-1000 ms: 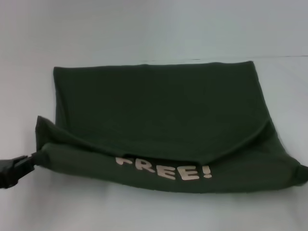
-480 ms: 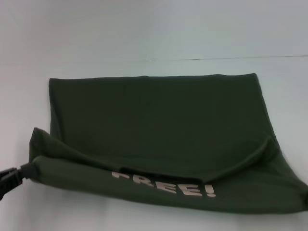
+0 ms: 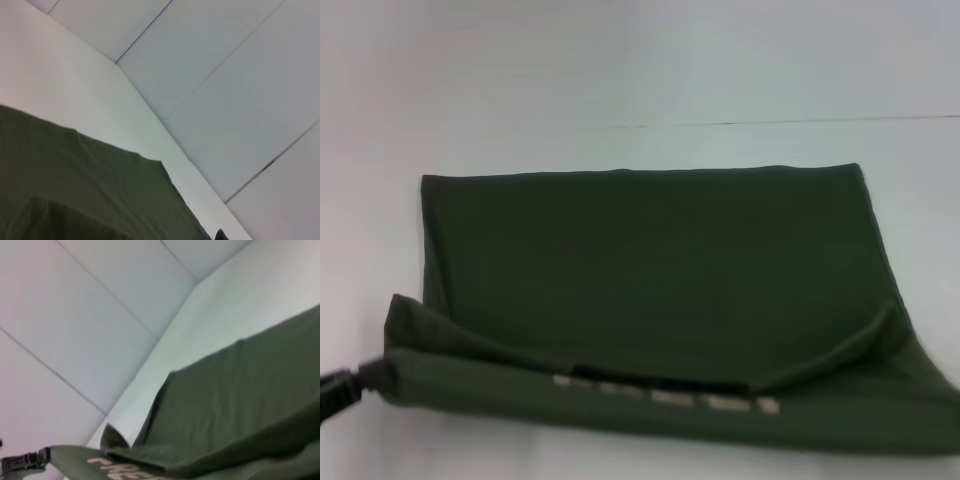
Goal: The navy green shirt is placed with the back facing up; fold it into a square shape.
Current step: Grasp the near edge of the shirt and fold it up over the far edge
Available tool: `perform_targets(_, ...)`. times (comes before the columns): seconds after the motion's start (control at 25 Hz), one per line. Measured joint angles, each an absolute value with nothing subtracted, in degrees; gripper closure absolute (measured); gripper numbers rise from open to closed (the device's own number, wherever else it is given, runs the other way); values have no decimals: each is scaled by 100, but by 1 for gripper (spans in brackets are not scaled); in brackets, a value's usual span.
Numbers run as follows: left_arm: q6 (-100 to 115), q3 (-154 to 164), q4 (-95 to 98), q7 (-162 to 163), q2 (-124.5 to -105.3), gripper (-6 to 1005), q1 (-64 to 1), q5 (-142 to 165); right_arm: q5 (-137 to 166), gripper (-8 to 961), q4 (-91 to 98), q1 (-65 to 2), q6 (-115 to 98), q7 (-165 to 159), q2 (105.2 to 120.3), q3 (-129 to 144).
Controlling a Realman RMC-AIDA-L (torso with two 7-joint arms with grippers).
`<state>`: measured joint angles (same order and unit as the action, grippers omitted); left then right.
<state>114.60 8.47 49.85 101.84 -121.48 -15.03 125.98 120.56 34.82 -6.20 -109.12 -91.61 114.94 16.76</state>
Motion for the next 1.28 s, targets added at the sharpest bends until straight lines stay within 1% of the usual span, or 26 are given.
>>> perform_targets(0.16, 11276, 773, 4891, 10308, -12009, 993, -1870, 12595, 12031, 926, 3480, -940, -10895, -9247, 11447, 1269)
perform_targets(0.28, 10964, 799, 4721, 10409, -11870, 992, -2225, 12593, 12021, 926, 3449, -1348, -10729, -9326, 11400, 974)
perform_targets(0.4, 10435, 887, 4405, 10472, -11688, 992, -2651, 12607, 12016, 926, 3404, -1813, -10363, -9462, 11358, 877)
perform_targets(0.52, 9876, 1015, 4149, 10478, -11576, 992, -3015, 12613, 12016, 926, 3389, -2249, -9833, -9591, 11358, 902)
perform_targets(0.6, 9389, 1174, 4009, 10482, -11537, 993, -3207, 12617, 12017, 926, 3325, -2549, -9444, -9618, 11371, 910)
perform_targets(0.8, 7835, 1636, 3617, 10462, -11521, 993, -3672, 12582, 12015, 926, 3026, -3148, -8299, -9536, 11411, 968)
perform_targets(0.88, 7542, 1734, 3566, 10449, -11531, 988, -3731, 12582, 12015, 926, 2862, -3370, -7768, -9430, 11438, 1011)
perform_targets(0.92, 7180, 1871, 3518, 10436, -11560, 985, -3808, 12581, 12015, 927, 2723, -3525, -7321, -9291, 11475, 1038)
perform_targets(0.96, 6977, 1941, 3496, 10427, -11579, 982, -3849, 12581, 12015, 927, 2723, -3525, -7321, -9291, 11475, 1038)
perform_targets(1.28, 5827, 2280, 3370, 10259, -11728, 960, -4102, 12561, 11998, 927, 2221, -4039, -5842, -8631, 11646, 1093)
